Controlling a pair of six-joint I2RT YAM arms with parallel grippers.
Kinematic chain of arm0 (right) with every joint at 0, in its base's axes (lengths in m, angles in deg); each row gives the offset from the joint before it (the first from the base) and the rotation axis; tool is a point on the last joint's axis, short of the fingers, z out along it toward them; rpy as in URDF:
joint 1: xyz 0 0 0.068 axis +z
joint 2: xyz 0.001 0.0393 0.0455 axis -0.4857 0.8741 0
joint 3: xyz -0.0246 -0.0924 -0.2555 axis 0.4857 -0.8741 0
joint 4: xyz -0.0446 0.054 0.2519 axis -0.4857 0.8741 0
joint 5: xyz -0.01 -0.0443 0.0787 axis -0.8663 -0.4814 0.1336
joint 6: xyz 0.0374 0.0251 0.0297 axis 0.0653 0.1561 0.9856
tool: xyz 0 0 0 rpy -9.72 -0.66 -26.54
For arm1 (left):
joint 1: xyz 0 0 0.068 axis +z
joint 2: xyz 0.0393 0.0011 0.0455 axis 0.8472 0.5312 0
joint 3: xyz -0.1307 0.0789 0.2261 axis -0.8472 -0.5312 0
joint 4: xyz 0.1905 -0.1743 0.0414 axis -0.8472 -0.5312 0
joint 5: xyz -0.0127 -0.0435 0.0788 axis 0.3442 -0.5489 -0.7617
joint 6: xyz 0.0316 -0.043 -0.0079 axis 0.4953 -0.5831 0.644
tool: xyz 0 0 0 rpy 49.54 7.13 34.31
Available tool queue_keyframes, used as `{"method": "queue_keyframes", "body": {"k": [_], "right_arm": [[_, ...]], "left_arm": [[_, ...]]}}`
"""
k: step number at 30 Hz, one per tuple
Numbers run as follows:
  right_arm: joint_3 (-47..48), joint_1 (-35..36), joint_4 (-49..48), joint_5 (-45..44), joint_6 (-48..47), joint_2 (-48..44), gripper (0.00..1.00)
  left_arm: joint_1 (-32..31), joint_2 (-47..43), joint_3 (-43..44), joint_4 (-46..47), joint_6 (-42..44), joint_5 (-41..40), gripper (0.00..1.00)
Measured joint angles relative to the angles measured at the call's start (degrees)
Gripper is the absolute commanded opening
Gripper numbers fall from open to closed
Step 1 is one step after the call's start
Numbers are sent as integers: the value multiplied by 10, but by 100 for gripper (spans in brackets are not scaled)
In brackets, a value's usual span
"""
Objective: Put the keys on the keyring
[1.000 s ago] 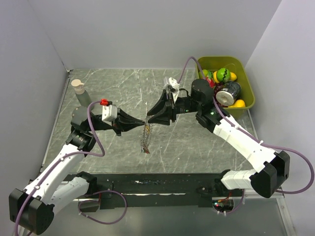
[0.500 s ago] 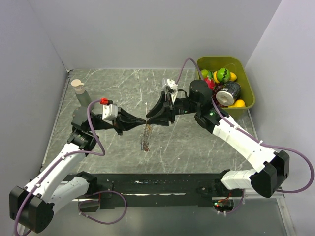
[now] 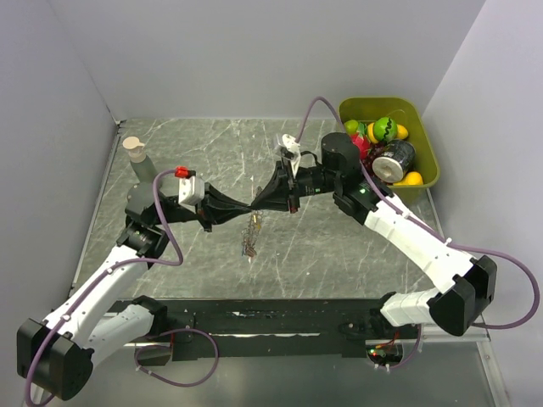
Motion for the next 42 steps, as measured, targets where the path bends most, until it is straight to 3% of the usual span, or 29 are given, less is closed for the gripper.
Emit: {"method": "queue_keyframes", "body": {"k": [2, 3, 12, 18, 27, 33, 36, 38, 42], "right_arm": [[11, 1, 28, -5, -16, 6, 0], [20, 1, 46, -8, -25, 10, 0], [94, 2, 189, -41, -108, 56, 0], [122, 2, 252, -59, -145, 71, 0], [126, 2, 282, -67, -164, 71, 0], [126, 2, 284, -67, -166, 72, 0], [126, 2, 283, -67, -166, 73, 0], [126, 2, 284, -67, -166, 74, 0], [126, 2, 292, -70, -165, 79, 0]], "left_arm": [[0, 0, 4, -25, 16, -4, 7], [0, 0, 8, -43, 27, -7, 15], [-2, 2, 75, -212, 151, -39, 31], [-3, 25, 111, -291, 201, -55, 38], [-3, 62, 147, -381, 248, -63, 37], [-17, 65, 147, -380, 243, -60, 32], [-27, 70, 147, -378, 242, -57, 20], [-33, 75, 147, -377, 243, -56, 1], [-39, 87, 149, -381, 246, -56, 1]]}}
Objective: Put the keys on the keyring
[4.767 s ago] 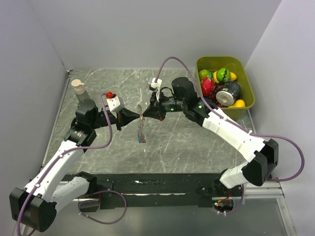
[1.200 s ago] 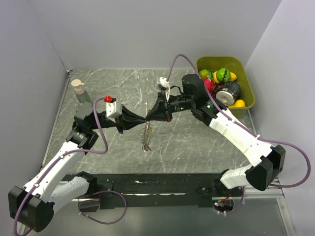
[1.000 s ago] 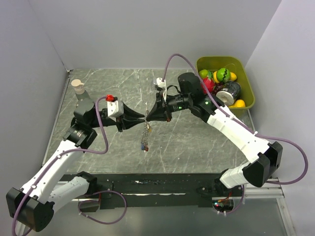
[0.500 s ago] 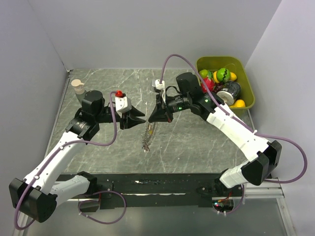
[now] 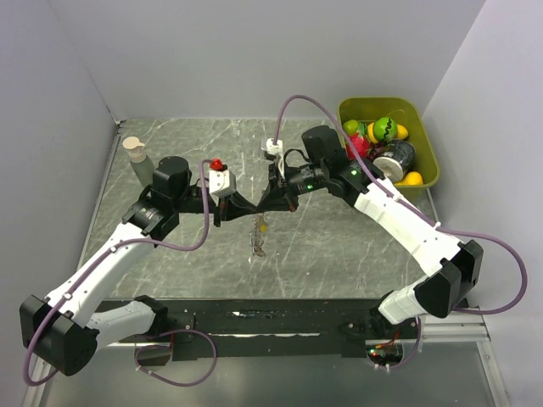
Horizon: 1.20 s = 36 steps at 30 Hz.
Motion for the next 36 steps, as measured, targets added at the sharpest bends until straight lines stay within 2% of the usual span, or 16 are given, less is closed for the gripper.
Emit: {"method": "queue_keyframes", "body": {"k": [2, 3, 5, 6, 9, 10, 15, 25, 30, 36], "right_arm": [[0, 0, 4, -3, 1, 1, 3], [0, 0, 4, -4, 5, 1, 17], [-1, -2, -5, -6, 17, -1, 30], [-7, -3, -21, -5, 28, -4, 43], [-40, -10, -84, 0, 70, -24, 57], [-55, -14, -108, 1, 84, -35, 59], [-94, -37, -168, 2, 139, -73, 61], [-137, -39, -190, 5, 161, -98, 61], [-146, -39, -192, 9, 162, -98, 57], [-146, -40, -198, 10, 166, -94, 53]], "left_arm": [[-3, 3, 0, 1, -3, -2, 1], [-3, 2, -2, 5, -7, -4, 1], [-3, -5, -11, 26, -21, -12, 1], [-3, -10, -19, 37, -26, -16, 1], [-9, -28, -48, 75, -50, -31, 1], [-11, -32, -55, 87, -57, -37, 1], [-14, -53, -96, 159, -98, -58, 1], [-14, -92, -183, 343, -198, -114, 1], [-14, -95, -210, 430, -242, -115, 1], [-14, -95, -210, 472, -260, -114, 1]]}}
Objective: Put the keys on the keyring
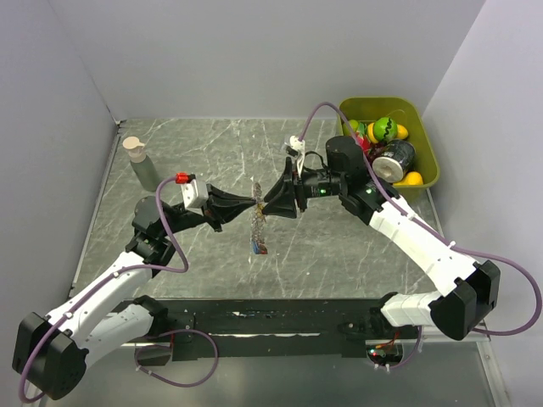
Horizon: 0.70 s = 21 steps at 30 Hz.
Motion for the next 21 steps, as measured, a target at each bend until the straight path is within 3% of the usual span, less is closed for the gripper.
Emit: {"method": "queue_keyframes", "body": {"k": [4, 6, 9, 13, 21], "right_arm": [[0, 0, -12, 0, 10, 4, 52], [0, 0, -23, 2, 16, 5, 47], [0, 0, -39, 6, 25, 8, 34], [-1, 0, -53, 20, 38, 14, 0], [-6, 0, -62, 47, 42, 18, 0]], "left_arm": [[0, 0, 0, 4, 0, 4, 1], [0, 0, 0, 5, -1, 8, 1], [0, 2, 0, 6, -3, 14, 1], [0, 4, 0, 6, -2, 13, 1], [2, 4, 0, 6, -4, 12, 1]]}}
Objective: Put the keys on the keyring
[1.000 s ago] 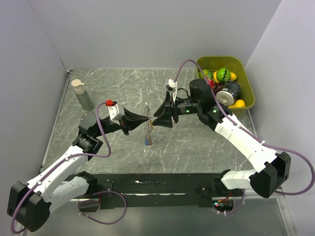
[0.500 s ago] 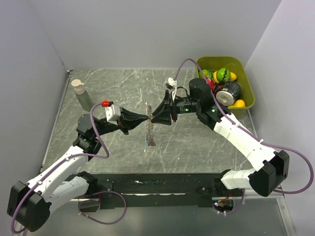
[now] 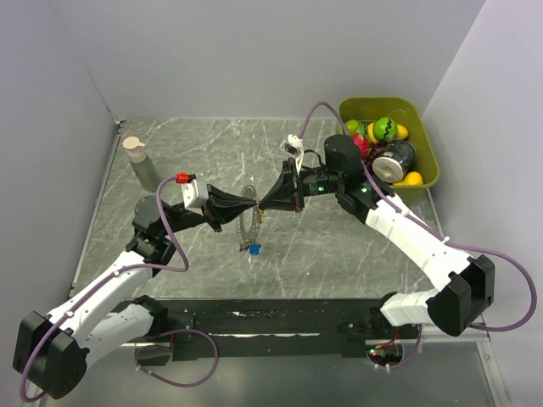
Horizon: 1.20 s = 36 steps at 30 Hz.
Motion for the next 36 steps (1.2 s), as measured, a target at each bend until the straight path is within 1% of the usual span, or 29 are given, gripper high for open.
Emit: {"method": "queue_keyframes", "body": {"k": [9, 17, 18, 19, 20, 22, 23, 24, 26, 27, 29, 32, 36], "right_arm": [[-8, 0, -16, 41, -6, 16, 0], [-8, -2, -10, 57, -19, 29, 9], [-8, -2, -10, 57, -20, 29, 17], [-8, -2, -9, 57, -21, 29, 22], [-8, -2, -9, 55, -22, 28, 23], [-8, -2, -6, 40, -26, 28, 36], [-10, -2, -4, 30, -28, 26, 42], [-14, -2, -5, 17, -30, 22, 54], [-26, -2, -5, -1, -30, 6, 65], [-35, -2, -5, -11, -31, -6, 74], [-49, -2, -7, -26, -30, -36, 85], [-60, -2, -21, -39, -31, -78, 92], [-62, -2, -42, -50, -32, -112, 95]], "left_arm": [[0, 0, -3, 12, -17, 2, 1], [1, 0, -12, 17, -29, 6, 1], [1, 0, -12, 18, -29, 7, 1], [1, 0, -12, 20, -29, 7, 1], [1, 0, -12, 20, -29, 8, 1], [0, 0, -12, 24, -24, 11, 1], [0, -2, -12, 24, -20, 12, 1], [0, -3, -11, 19, -10, 12, 1], [0, -5, -7, -1, 5, 14, 1], [-1, -6, -6, -10, 12, 15, 1], [-1, -9, -4, -30, 26, 17, 1], [-1, -12, -3, -53, 42, 17, 1], [-1, -13, -3, -74, 54, 17, 1]]}}
